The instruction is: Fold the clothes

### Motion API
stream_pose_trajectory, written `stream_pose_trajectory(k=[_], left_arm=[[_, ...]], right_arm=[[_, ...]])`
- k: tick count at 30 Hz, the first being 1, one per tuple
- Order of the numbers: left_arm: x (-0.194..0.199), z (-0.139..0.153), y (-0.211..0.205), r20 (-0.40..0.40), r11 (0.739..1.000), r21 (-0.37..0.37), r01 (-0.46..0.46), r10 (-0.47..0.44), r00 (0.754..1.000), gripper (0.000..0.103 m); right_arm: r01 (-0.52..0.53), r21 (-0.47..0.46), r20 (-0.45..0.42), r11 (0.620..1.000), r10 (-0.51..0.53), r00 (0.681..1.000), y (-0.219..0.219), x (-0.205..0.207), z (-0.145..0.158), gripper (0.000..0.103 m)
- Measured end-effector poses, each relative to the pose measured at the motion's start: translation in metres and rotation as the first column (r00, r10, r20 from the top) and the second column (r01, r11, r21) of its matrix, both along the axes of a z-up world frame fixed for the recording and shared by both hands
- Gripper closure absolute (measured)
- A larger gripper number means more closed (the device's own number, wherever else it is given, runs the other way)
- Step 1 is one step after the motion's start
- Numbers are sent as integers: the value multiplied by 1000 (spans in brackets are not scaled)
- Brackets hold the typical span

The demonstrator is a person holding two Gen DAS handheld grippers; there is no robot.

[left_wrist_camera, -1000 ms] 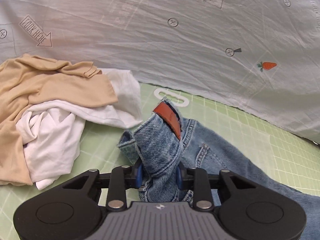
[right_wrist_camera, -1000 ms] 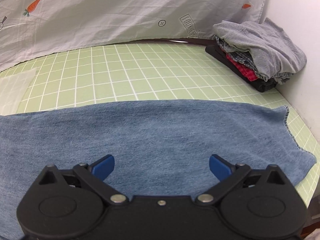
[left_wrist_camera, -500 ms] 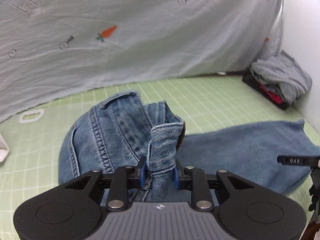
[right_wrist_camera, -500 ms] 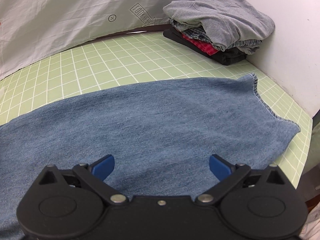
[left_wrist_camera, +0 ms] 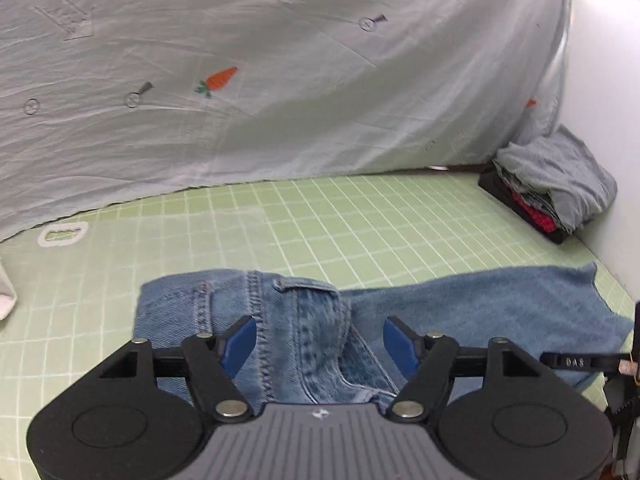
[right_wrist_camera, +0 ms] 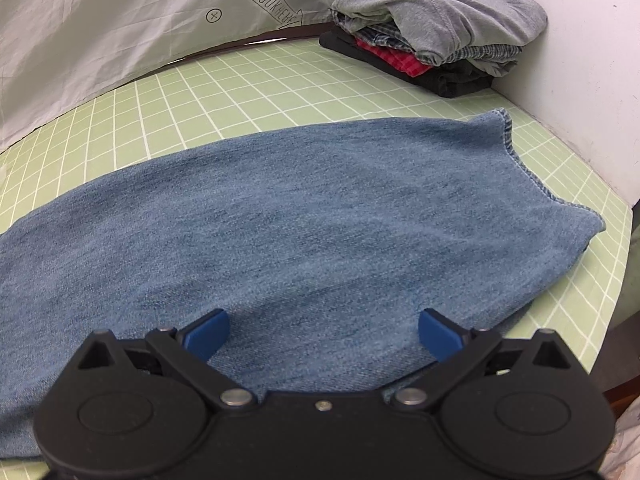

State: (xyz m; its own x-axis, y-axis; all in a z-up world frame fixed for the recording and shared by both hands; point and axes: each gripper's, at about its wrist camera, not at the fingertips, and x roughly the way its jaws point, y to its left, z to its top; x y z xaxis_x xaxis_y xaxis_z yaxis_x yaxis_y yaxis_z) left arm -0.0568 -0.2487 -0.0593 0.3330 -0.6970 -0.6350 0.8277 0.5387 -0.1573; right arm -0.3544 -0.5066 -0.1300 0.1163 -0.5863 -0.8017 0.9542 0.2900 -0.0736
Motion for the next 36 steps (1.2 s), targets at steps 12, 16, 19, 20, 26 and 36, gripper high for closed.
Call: stream_pose_trajectory(k=[12,16,19,20,26,36], left_arm=[[2,-63,-18,32,946,274,-173,171,985,49],[-13,-66,-32,102,929,320,-187,163,981,49],[-13,-68,-35,113,915,334,-225,198,974,47],[-14,-68,-36,120,911,340,-235,206,971,47],[-20,-73,-47,184,866,391,-313,259,948,35],[-16,-76,-58,170,814,443,-376,336,926,30]], right_arm=[[-47,-7,19,999,47,999,-12,-26,8,1],[-9,-36,19,999,9,1000,-30,-51,11,1],[30,-70,29,997,-28,999,-49,-75,14,1],[53,-75,33,996,-51,998,-56,-84,13,1],[267,-52,76,962,-263,962,-95,-147,8,1],[414,28,188,910,-412,892,-119,-186,-17,0]])
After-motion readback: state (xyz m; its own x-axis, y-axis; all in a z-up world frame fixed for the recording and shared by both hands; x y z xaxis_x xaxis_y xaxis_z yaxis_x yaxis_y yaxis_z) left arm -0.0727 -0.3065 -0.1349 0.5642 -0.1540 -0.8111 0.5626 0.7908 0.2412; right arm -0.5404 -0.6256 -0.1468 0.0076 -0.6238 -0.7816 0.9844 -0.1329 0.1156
